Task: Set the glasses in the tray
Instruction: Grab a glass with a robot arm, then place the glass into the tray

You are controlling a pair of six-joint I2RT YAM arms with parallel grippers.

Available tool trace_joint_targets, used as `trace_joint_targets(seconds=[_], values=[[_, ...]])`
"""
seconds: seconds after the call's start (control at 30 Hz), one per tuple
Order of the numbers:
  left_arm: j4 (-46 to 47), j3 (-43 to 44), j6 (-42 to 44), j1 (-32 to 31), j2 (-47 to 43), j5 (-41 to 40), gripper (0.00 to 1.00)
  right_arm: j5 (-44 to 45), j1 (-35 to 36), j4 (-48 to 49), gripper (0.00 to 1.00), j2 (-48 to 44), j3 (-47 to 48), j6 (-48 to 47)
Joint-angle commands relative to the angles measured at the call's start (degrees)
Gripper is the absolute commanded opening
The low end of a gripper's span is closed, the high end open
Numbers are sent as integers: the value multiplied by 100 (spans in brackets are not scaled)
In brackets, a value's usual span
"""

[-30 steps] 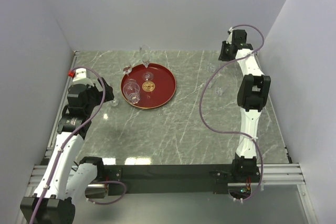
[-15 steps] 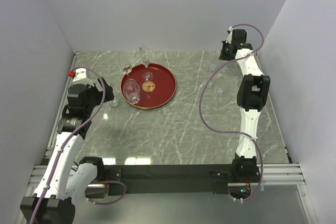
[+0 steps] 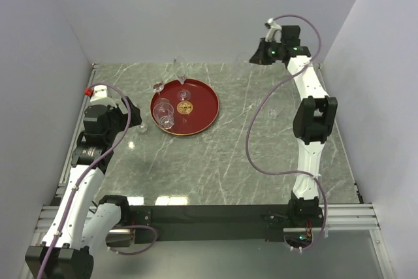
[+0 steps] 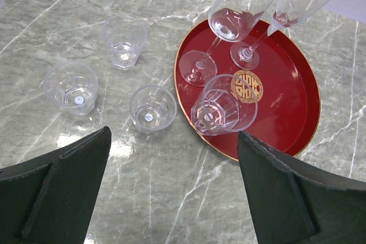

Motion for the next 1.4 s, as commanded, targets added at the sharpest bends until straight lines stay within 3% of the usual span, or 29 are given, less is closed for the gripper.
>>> trace_joint_targets(seconds=[0.0,0.2,0.43,0.83,1.37], values=[[232,-25,127,21,-109,-39,97,-920,465,-57,0,-311,-108,-362],[232,-33,127,21,-118,-39,97,-684,1106,-206,0,-162,76,-547],[240,-33,127,30,-126,5,97,239,1678,-382,0,304,567,-740],[249,-24,118,30,-65,49,97,1909,2083,30,0,805,955,-890],[249,-16,135,30,49,49,97,2279,2250,373,0,1201,1061,-1066]])
